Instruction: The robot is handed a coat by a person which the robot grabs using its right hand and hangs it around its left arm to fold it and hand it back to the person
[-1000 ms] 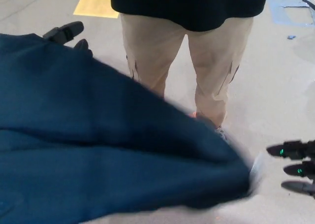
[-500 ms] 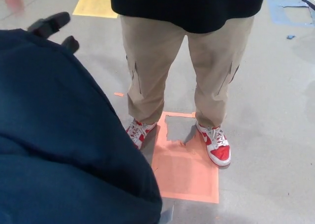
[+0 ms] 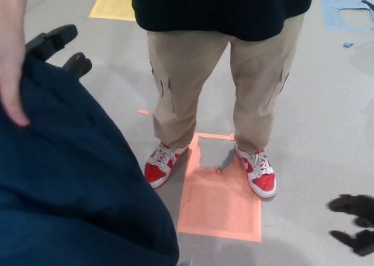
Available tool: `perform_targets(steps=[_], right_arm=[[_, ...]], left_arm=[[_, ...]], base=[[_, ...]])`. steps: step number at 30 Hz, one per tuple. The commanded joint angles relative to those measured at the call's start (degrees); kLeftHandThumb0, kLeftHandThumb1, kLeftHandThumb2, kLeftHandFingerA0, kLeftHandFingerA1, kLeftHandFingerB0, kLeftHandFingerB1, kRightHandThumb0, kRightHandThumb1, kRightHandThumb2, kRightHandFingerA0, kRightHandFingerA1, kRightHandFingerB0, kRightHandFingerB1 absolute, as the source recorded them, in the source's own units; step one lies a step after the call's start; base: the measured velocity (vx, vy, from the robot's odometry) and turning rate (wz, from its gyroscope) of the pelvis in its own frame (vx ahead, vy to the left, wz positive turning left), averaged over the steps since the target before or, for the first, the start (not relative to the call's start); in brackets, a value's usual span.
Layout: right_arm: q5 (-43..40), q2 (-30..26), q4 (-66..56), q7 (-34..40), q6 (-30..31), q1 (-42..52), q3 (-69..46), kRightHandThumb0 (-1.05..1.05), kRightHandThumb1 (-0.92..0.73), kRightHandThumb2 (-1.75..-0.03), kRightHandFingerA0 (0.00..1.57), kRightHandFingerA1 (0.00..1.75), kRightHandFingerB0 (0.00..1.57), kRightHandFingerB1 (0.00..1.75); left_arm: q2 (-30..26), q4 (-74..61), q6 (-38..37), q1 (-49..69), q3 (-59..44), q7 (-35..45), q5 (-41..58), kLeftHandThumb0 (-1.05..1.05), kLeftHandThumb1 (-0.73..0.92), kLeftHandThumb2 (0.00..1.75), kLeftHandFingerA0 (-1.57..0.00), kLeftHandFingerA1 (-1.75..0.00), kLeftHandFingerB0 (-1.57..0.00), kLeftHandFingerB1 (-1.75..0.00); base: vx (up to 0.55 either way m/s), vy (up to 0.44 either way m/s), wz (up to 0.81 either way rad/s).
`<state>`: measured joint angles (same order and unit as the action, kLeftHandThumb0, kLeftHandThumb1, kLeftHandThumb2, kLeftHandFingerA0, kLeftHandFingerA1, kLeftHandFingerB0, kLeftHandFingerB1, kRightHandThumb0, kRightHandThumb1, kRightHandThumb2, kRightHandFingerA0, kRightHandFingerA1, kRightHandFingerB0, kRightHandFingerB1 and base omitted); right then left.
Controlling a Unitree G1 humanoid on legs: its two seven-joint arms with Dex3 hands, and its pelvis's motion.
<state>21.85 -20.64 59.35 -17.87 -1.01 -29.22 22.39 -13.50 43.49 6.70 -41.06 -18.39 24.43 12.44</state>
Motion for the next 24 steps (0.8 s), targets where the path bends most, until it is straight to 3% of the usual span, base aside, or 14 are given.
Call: perform_targets(steps=[1,2,3,4,8,9,11,12,13,16,17,24], right_arm=[[-2.1,8.0,5.6,21.1,-0.7,2.9,-5.7,-0.46,-0.79,-0.64,0.18,0.31,0.2,0.3],[-1.8,7.7,6.1,21.6,-1.4,3.1,-5.7,-0.49,-0.79,-0.64,0.19,0.31,0.22,0.3],[-1.7,7.4,6.3,22.3,-2.2,3.6,-6.0,-0.27,-0.58,-1.07,0.07,0.5,0.07,0.48],[-1.6,7.2,6.4,22.8,-2.8,4.1,-6.3,-0.27,-0.58,-1.07,0.07,0.5,0.07,0.48],[-3.7,6.5,7.2,22.9,-4.2,6.8,-9.8,-0.25,-0.55,-1.05,0.09,0.51,0.09,0.49],[-4.4,6.8,7.4,22.5,-4.2,6.9,-10.8,-0.44,-0.72,-0.62,0.28,0.33,0.25,0.31],[-5.2,7.1,7.9,21.6,-4.5,6.8,-12.3,-0.43,-0.72,-0.62,0.29,0.34,0.24,0.3],[-5.3,7.3,8.1,21.4,-4.5,6.8,-12.8,-0.45,-0.71,-0.62,0.29,0.34,0.24,0.31],[-4.9,7.5,8.4,21.6,-4.6,6.7,-13.1,-0.45,-0.71,-0.62,0.29,0.34,0.24,0.31],[-4.7,7.6,9.4,21.2,-5.2,7.5,-14.4,-0.46,-0.72,-0.62,0.29,0.34,0.23,0.3],[-6.0,7.7,9.7,19.8,-5.2,7.5,-16.0,-0.45,-0.72,-0.62,0.29,0.34,0.21,0.3],[-5.6,7.4,10.6,19.7,-6.4,8.8,-16.9,-0.45,-0.72,-0.62,0.3,0.34,0.23,0.3]], left_arm=[[-1.7,-4.3,0.6,-0.4,0.1,1.5,2.2,-0.5,0.65,0.6,-0.31,-0.36,-0.23,-0.32],[-1.7,-4.8,0.9,-0.4,0.1,1.4,2.2,-0.49,0.65,0.59,-0.32,-0.36,-0.24,-0.33],[-1.7,-5.4,1.1,-0.2,0.1,1.5,2.3,-0.5,0.65,0.6,-0.31,-0.36,-0.23,-0.32],[-1.7,-5.8,1.2,0.1,0.2,1.8,2.4,-0.5,0.65,0.6,-0.31,-0.36,-0.23,-0.32],[0.1,-7.7,1.3,2.9,0.0,1.6,3.3,-0.49,0.63,0.59,-0.32,-0.37,-0.26,-0.34],[0.0,-7.6,1.1,3.2,0.2,1.6,2.9,-0.49,0.64,0.59,-0.32,-0.36,-0.25,-0.33],[-0.2,-7.5,0.8,3.7,0.9,1.1,1.7,-0.48,0.66,0.6,-0.32,-0.36,-0.23,-0.33],[-0.2,-7.3,0.6,3.9,1.1,0.8,1.3,-0.53,0.6,0.73,-0.26,-0.42,-0.21,-0.4],[-0.2,-7.1,0.6,3.9,1.3,0.8,1.2,-0.53,0.6,0.73,-0.26,-0.42,-0.21,-0.4],[0.1,-6.1,0.3,4.6,1.7,0.9,1.4,-0.53,0.59,0.73,-0.26,-0.42,-0.2,-0.4],[-0.2,-5.6,0.4,4.6,1.9,0.7,1.1,-0.49,0.65,0.59,-0.32,-0.36,-0.23,-0.32],[-0.4,-4.7,-0.7,6.5,2.2,1.3,1.4,-0.5,0.63,0.59,-0.33,-0.37,-0.25,-0.33]], base=[[0.0,0.0,0.0],[0.0,0.0,0.0],[0.0,0.0,0.0],[0.0,0.0,0.0],[0.0,0.0,0.0],[0.0,0.0,0.0],[0.0,0.0,0.0],[0.0,0.0,0.0],[0.0,0.0,0.0],[0.0,0.0,0.0],[0.0,0.0,0.0],[0.0,0.0,0.0]])
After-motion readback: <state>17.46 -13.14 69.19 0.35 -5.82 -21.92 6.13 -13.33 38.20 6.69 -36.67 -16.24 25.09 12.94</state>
